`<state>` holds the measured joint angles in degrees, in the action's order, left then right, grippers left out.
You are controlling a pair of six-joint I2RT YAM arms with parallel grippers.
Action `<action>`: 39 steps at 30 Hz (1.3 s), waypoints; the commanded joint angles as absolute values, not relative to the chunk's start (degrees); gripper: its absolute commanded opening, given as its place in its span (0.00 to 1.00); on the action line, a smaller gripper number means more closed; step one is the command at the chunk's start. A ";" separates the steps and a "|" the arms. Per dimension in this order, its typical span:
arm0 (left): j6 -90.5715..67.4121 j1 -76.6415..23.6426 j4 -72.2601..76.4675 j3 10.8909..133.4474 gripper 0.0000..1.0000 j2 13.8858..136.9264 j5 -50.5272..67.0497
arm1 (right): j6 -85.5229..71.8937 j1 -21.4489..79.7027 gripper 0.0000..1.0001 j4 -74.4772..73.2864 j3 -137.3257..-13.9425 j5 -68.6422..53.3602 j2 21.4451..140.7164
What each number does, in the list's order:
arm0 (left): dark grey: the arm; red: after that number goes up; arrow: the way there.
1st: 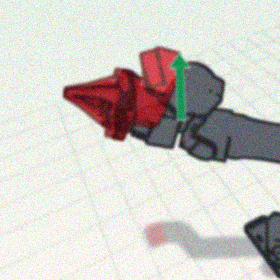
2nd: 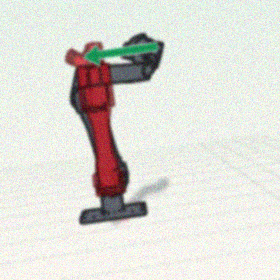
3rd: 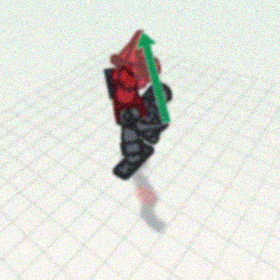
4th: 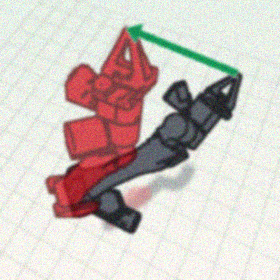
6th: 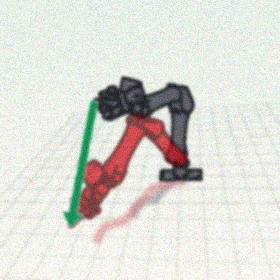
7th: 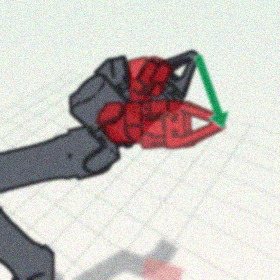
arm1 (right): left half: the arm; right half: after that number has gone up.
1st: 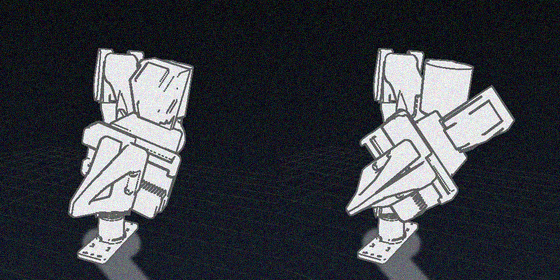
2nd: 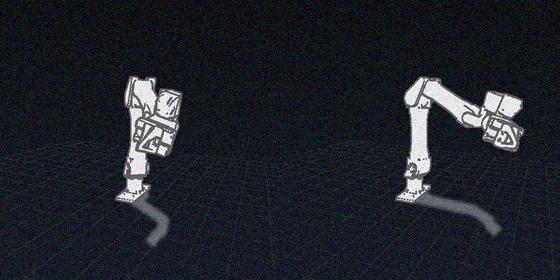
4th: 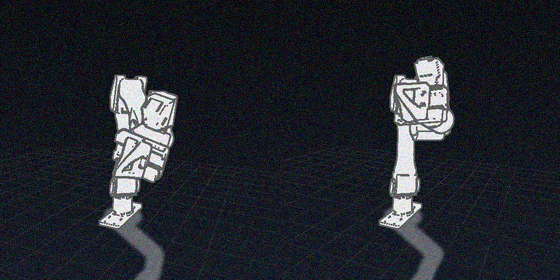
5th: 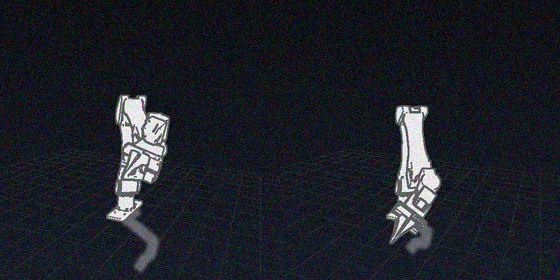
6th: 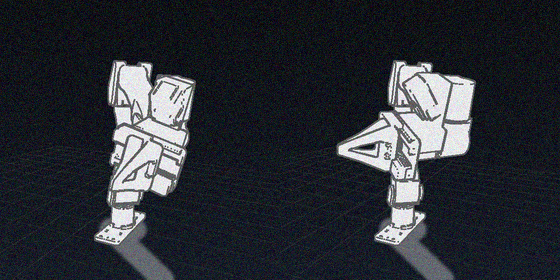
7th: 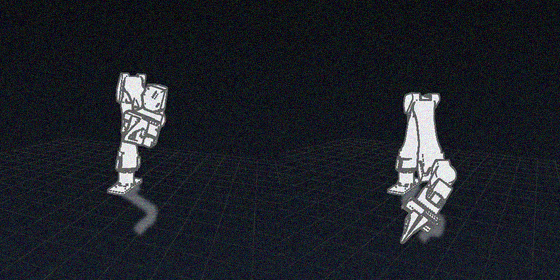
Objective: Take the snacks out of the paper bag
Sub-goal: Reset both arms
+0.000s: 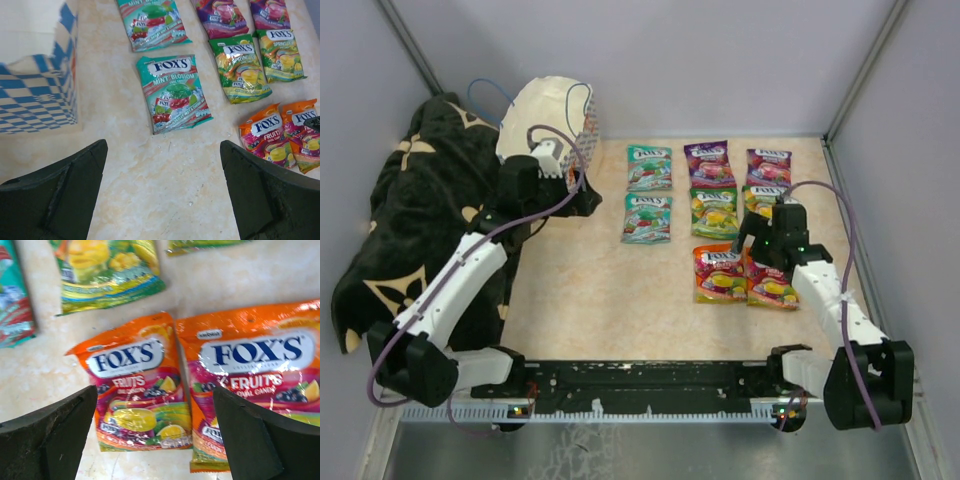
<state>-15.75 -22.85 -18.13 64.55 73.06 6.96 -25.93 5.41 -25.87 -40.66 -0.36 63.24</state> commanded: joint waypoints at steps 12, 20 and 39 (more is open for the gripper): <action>-9.07 -19.78 -11.37 57.45 1.00 56.40 5.69 | -24.19 5.89 0.99 -13.35 -42.33 -1.68 50.74; -7.30 -19.78 -10.11 54.55 1.00 51.64 3.69 | -23.99 5.89 0.99 -14.09 -41.22 -1.52 48.15; -5.99 -19.77 -11.56 52.68 1.00 49.47 1.63 | -24.17 5.84 0.99 -14.44 -40.37 -2.09 46.85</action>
<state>-6.98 -20.10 -12.21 53.41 50.46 2.61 -25.06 5.52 -16.73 -40.84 -2.17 48.86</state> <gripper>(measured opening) 0.997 0.992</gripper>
